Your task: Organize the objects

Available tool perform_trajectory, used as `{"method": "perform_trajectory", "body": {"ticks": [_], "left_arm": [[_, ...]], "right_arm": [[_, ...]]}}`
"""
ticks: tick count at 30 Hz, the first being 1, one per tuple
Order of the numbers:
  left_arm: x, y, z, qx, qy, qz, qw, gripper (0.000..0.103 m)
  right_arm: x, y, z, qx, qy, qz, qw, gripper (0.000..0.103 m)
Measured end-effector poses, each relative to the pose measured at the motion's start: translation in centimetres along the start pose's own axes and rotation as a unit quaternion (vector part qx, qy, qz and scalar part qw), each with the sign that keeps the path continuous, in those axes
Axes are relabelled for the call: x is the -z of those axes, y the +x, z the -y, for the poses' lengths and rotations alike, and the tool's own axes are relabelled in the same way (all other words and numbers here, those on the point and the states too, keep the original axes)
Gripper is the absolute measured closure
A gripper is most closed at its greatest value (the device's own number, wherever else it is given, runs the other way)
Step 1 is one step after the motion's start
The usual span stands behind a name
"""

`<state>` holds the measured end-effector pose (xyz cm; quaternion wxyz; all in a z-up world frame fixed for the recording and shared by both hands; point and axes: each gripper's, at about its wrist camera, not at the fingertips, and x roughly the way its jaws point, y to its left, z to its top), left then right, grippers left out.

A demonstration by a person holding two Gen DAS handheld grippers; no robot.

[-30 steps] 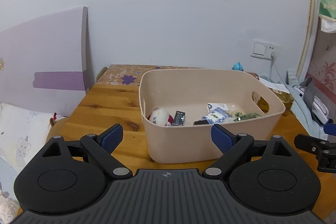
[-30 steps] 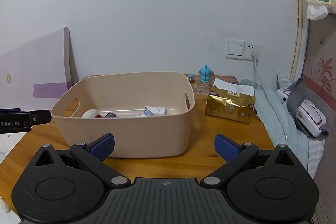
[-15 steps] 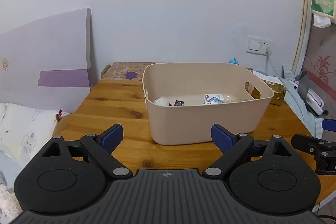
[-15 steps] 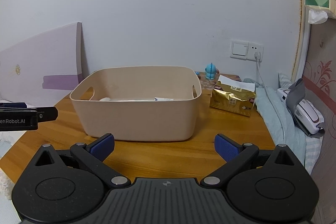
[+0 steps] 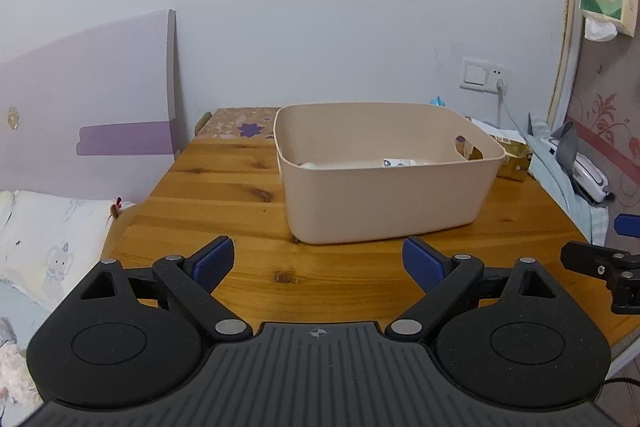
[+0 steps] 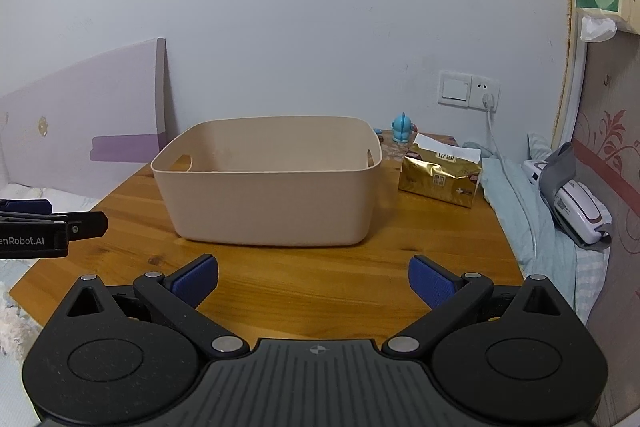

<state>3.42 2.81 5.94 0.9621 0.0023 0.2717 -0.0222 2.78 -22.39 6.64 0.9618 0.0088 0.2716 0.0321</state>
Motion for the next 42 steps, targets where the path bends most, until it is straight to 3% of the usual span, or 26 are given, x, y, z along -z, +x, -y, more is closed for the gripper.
{"method": "perform_trajectory", "body": {"ticks": [42], "left_arm": [[2.6, -1.1, 1.5, 0.029, 0.011, -0.028, 0.9991, 0.01]], "right_arm": [[2.7, -2.0, -0.5, -0.008, 0.01, -0.029, 0.999, 0.0]]}}
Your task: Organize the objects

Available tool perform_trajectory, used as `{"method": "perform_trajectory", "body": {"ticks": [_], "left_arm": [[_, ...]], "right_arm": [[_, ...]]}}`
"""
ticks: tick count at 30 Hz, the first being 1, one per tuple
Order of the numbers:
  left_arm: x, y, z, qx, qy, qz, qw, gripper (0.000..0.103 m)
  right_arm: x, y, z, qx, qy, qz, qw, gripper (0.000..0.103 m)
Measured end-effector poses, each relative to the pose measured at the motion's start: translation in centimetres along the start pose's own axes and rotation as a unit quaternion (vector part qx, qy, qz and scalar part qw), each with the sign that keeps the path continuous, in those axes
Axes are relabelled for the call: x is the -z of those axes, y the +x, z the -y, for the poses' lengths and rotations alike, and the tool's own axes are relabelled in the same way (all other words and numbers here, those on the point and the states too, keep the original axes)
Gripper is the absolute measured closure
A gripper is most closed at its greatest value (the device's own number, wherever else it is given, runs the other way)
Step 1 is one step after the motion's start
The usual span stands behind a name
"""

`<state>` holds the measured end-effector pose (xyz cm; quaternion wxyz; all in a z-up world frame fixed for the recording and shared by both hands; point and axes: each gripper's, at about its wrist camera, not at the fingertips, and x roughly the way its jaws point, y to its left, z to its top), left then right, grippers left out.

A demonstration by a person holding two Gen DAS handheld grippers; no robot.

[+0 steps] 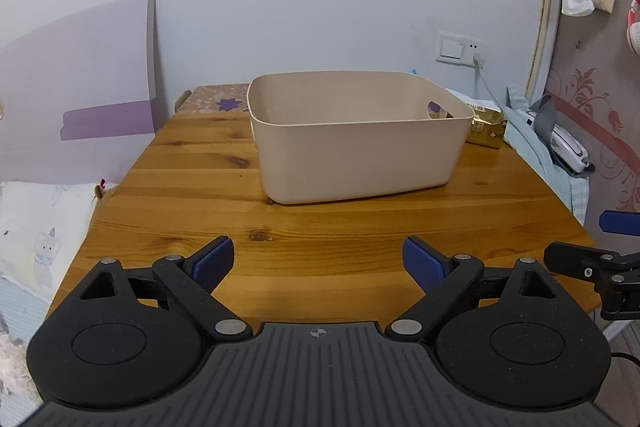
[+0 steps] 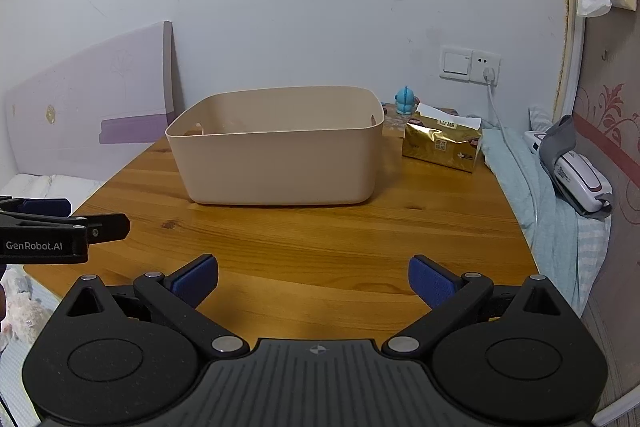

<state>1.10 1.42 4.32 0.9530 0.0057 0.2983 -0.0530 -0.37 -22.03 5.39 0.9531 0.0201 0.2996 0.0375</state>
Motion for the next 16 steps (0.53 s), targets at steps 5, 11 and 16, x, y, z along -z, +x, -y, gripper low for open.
{"method": "perform_trajectory", "body": {"ticks": [5, 11, 16], "left_arm": [[0.14, 0.05, 0.21, 0.001, 0.003, -0.004, 1.0, 0.01], [0.24, 0.2, 0.37, 0.002, 0.004, -0.008, 1.0, 0.01], [0.3, 0.33, 0.39, 0.001, 0.003, -0.009, 1.0, 0.01]], "right_arm": [[0.15, -0.12, 0.03, 0.002, 0.001, -0.002, 1.0, 0.0], [0.2, 0.0, 0.04, 0.003, 0.005, -0.003, 1.0, 0.0], [0.33, 0.28, 0.07, 0.002, 0.007, -0.007, 1.0, 0.0]]}}
